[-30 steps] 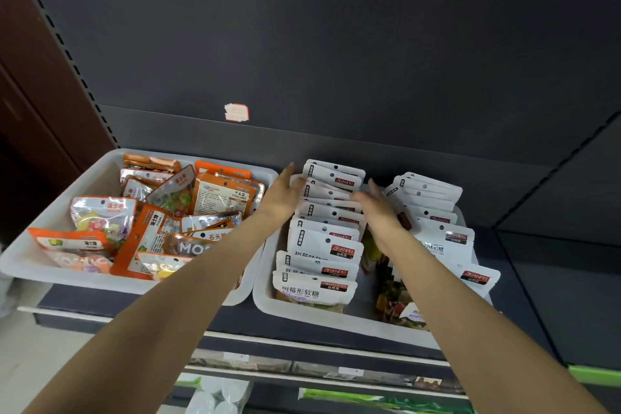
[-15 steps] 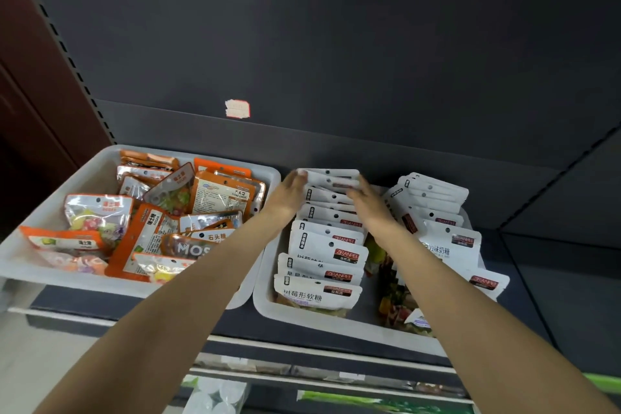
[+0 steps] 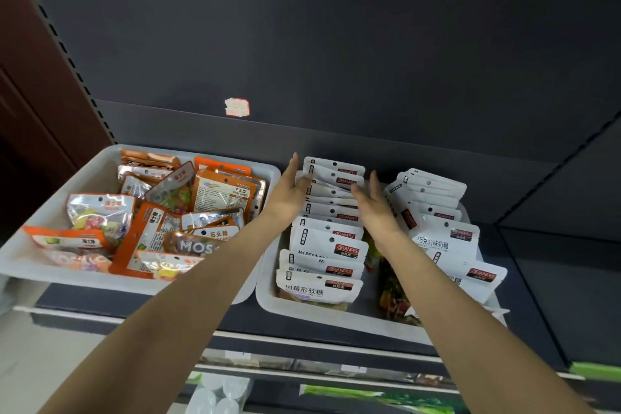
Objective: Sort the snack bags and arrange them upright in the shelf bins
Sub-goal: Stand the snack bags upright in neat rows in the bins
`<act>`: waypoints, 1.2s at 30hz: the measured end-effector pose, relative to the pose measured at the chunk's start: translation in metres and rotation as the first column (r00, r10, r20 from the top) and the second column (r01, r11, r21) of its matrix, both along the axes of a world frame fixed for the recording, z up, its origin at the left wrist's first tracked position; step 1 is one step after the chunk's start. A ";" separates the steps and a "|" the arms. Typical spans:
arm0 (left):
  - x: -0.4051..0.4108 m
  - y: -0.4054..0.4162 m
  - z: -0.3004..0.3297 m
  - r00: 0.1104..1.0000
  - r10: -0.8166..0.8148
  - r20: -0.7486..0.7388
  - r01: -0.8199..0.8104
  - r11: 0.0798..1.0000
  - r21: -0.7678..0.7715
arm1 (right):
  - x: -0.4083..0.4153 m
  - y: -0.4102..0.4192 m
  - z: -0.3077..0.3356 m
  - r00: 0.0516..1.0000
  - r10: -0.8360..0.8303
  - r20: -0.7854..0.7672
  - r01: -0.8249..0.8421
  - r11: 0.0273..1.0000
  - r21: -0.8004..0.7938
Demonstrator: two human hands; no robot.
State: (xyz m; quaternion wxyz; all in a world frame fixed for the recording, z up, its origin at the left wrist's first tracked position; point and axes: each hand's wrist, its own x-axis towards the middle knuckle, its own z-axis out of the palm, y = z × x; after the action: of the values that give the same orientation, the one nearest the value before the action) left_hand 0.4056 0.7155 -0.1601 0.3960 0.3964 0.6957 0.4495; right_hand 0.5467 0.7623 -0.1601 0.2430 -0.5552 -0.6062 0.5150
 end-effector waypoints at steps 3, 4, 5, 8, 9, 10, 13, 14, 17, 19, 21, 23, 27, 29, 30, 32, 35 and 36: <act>0.002 -0.014 -0.002 0.998 -0.006 -0.055 0.007 1.000 0.011 | 0.006 -0.014 -0.003 0.998 -0.057 -0.021 0.057 0.998 0.005; 0.004 -0.018 -0.002 1.000 -0.006 -0.010 0.006 0.999 -0.032 | 0.006 -0.021 -0.004 0.998 -0.050 -0.049 0.049 0.998 -0.025; 0.005 -0.023 -0.004 0.999 -0.018 0.035 0.020 0.997 -0.076 | 0.007 -0.027 -0.005 0.996 -0.040 -0.080 0.036 0.998 -0.051; 0.006 -0.038 -0.009 0.985 -0.090 0.150 0.107 0.989 -0.107 | 0.011 -0.042 -0.008 0.990 -0.042 -0.135 0.030 0.995 -0.091; 0.006 -0.045 -0.011 0.979 -0.108 0.172 0.126 0.987 -0.097 | 0.014 -0.046 -0.010 0.985 -0.062 -0.162 0.045 0.993 -0.110; 0.007 -0.054 -0.012 0.976 -0.117 0.185 0.136 0.987 -0.090 | 0.017 -0.050 -0.014 0.978 -0.078 -0.192 0.055 0.991 -0.121; 0.013 -0.076 -0.012 0.971 -0.097 0.220 0.106 0.994 -0.029 | 0.019 -0.068 -0.021 0.961 -0.080 -0.265 0.060 0.995 -0.081; 0.015 -0.080 -0.012 0.971 -0.083 0.223 0.089 0.996 -0.015 | 0.018 -0.073 -0.021 0.960 -0.064 -0.272 0.050 0.997 -0.059; 0.016 -0.081 -0.013 0.988 -0.098 0.117 0.102 0.994 -0.029 | 0.015 -0.075 -0.016 0.981 -0.042 -0.188 0.037 0.999 -0.031; 0.016 -0.077 -0.010 0.994 -0.106 0.028 0.108 0.993 -0.053 | 0.013 -0.068 -0.010 0.994 -0.070 -0.084 0.070 0.998 -0.002; 0.017 -0.072 -0.004 0.997 -0.061 -0.049 0.061 0.998 0.004 | 0.014 -0.060 -0.004 0.994 -0.100 -0.031 0.103 0.989 0.104; 0.017 -0.066 0.000 0.986 -0.073 -0.147 0.083 0.995 0.059 | 0.013 -0.057 0.000 0.997 -0.072 -0.005 0.072 0.980 0.185; 0.014 -0.056 -0.005 0.949 -0.231 -0.216 0.228 0.973 -0.041 | 0.011 -0.058 -0.003 0.992 0.082 0.091 -0.093 0.988 0.126; 0.012 -0.050 -0.003 0.980 -0.160 -0.122 0.157 0.987 -0.030 | 0.012 -0.060 -0.001 0.996 0.087 0.029 -0.090 0.990 0.105; 0.010 -0.046 -0.001 0.995 -0.091 -0.036 0.090 0.996 -0.025 | 0.013 -0.062 0.001 0.997 0.079 -0.018 -0.077 0.993 0.084; 0.006 -0.037 -0.001 0.988 0.026 0.151 -0.016 0.998 -0.065 | 0.015 -0.063 0.005 0.995 0.082 -0.052 -0.080 0.996 0.028; 0.009 -0.031 -0.001 0.972 0.027 0.233 0.004 0.991 -0.132 | 0.017 -0.061 0.007 0.993 0.113 -0.037 -0.113 0.993 -0.013; 0.010 -0.030 -0.002 0.973 0.028 0.229 0.005 0.990 -0.143 | 0.019 -0.057 0.006 0.995 0.104 -0.013 -0.104 0.995 -0.009</act>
State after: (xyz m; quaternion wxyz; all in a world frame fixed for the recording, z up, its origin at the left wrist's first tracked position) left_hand 0.4153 0.6855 -0.1619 0.4989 0.3083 0.6776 0.4438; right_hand 0.5655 0.7057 -0.1540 0.2170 -0.5207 -0.6303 0.5333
